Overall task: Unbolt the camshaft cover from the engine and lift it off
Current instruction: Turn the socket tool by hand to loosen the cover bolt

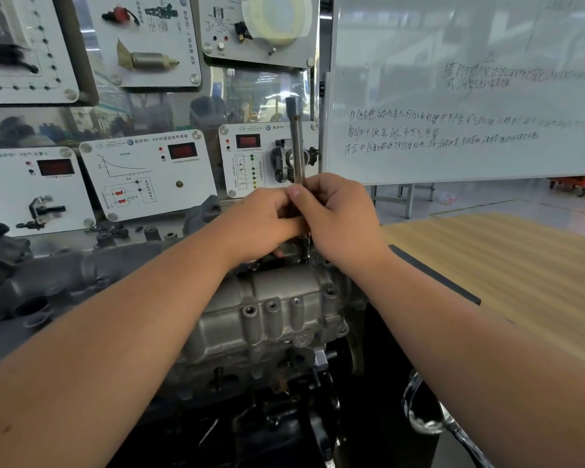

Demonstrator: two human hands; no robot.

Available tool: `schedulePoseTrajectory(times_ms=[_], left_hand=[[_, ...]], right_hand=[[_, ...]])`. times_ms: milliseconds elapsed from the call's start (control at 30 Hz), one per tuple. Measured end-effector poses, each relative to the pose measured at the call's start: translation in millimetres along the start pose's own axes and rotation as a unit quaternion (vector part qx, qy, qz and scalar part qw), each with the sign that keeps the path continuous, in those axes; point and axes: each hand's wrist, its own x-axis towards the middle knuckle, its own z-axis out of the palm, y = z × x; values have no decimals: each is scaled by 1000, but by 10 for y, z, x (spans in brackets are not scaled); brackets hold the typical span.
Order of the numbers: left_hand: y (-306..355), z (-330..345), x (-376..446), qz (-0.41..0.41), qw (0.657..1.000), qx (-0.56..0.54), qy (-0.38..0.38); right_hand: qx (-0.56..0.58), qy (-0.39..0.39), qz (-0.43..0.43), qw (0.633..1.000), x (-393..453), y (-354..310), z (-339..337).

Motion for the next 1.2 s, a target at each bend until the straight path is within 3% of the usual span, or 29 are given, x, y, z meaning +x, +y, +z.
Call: schedulePoseTrajectory(times_ms=[167, 300, 567, 767, 1067, 1200], left_hand=[[-2, -14, 0, 10, 1000, 9, -8], [-8, -22, 8, 15, 999, 37, -4], [-61, 12, 34, 3, 1000, 0, -7], [-33, -10, 24, 8, 1000, 28, -7], [-18, 0, 4, -4, 1000, -11, -12], [-19, -17, 1, 12, 1000, 14, -10]], right_hand=[[-10, -7, 4, 1000, -1, -14, -2], [58, -11, 34, 998, -15, -38, 3], [-8, 7, 14, 1000, -8, -10, -11], [57, 4, 32, 998, -14, -21, 1], [-6, 9, 13, 1000, 1, -1, -14], [50, 2, 31, 998, -17, -20, -4]])
